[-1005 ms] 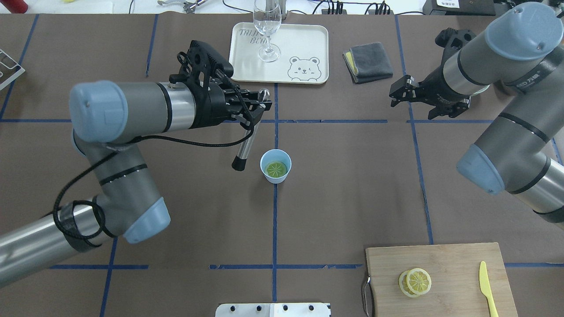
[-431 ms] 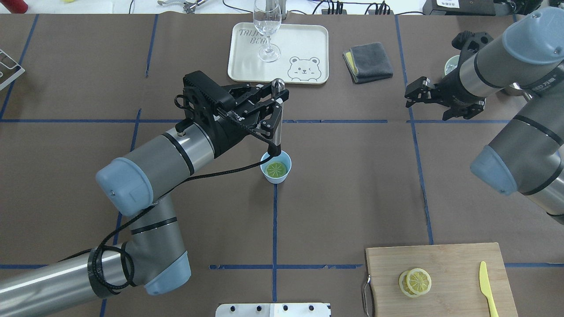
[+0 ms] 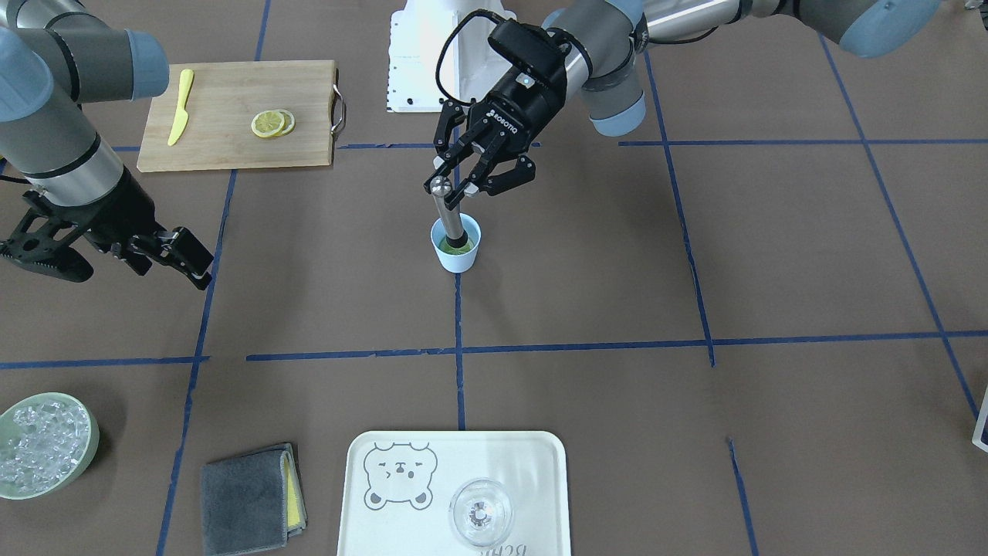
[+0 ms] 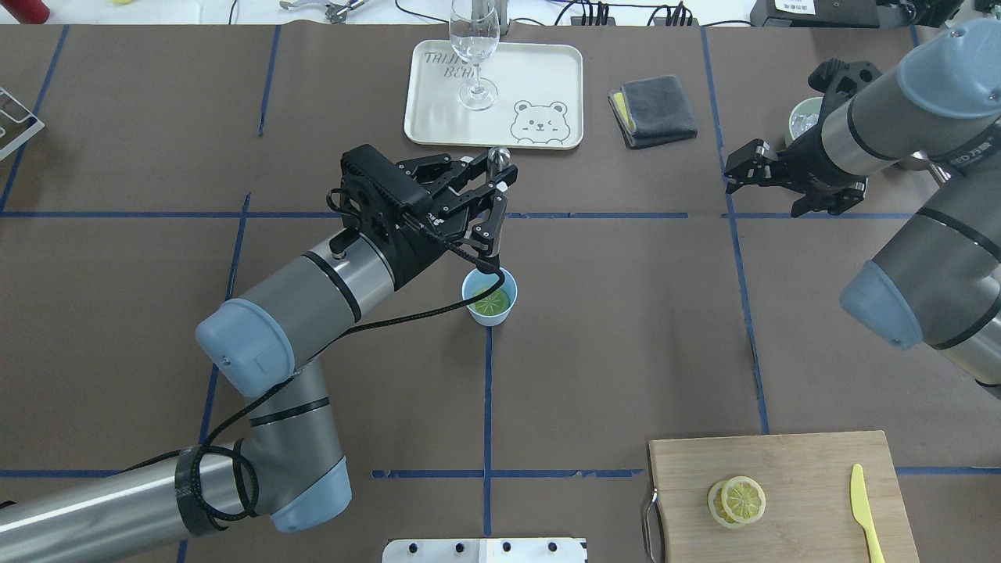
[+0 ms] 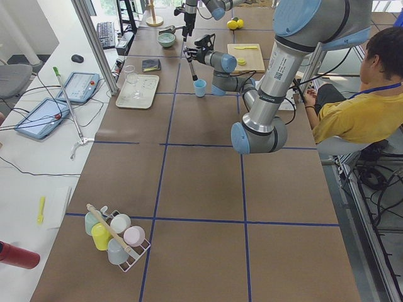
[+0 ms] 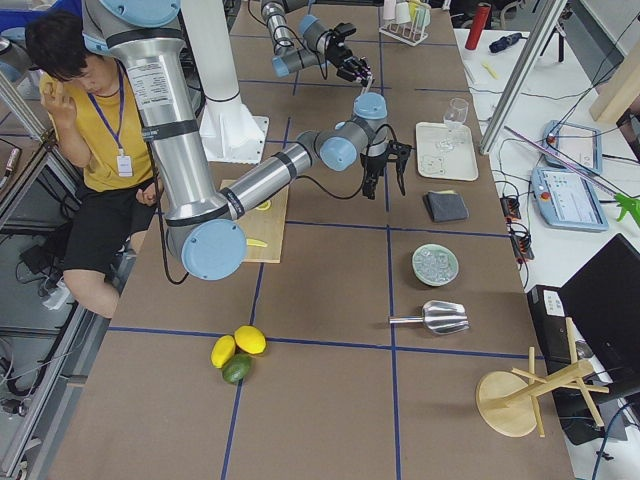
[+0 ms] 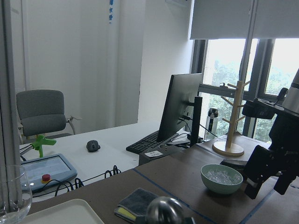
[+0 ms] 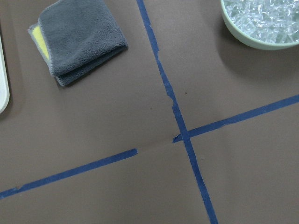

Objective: Squeeze lemon into cup
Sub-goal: 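Press the muddler down onto the lemon in the cup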

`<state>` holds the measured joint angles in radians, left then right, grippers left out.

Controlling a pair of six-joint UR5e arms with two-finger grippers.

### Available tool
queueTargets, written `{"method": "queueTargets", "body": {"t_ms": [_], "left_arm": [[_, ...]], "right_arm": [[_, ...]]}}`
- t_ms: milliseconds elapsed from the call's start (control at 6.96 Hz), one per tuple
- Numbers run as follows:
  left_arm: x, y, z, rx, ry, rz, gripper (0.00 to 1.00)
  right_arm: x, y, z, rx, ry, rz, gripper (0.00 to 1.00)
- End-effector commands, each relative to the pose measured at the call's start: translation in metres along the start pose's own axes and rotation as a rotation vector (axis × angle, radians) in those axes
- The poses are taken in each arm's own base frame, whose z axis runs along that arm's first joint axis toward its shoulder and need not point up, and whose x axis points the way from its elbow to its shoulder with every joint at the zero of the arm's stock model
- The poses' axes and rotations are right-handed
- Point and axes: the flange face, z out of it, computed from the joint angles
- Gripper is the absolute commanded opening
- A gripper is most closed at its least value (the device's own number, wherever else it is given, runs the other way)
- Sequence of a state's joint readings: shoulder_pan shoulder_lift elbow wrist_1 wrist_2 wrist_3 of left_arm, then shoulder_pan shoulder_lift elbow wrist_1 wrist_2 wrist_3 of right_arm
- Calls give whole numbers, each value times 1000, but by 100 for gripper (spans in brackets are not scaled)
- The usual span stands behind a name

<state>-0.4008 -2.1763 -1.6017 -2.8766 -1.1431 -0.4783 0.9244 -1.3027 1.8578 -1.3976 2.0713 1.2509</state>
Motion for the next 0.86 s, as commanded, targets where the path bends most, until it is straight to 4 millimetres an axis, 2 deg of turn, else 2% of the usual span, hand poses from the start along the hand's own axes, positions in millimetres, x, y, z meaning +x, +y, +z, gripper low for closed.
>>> {"method": "queueTargets", "body": {"t_ms": [0,144,431,574,718], "left_arm": [[-1,13,2,-1,6,-2,0],[6,22,2,-16,14,-4,0],[7,26,-1,-15,22,-9,0],[13,31,-5,-19,34,-14,0],[18,41,-5,-35,38,-13,0]], "right_arm": [[1,0,0,-1,1,2,100],[2,0,1,-1,2,1,100],[2,-1,0,-2,1,4,100],[2,0,0,-5,0,4,100],[2,0,0,-5,0,2,100]]}}
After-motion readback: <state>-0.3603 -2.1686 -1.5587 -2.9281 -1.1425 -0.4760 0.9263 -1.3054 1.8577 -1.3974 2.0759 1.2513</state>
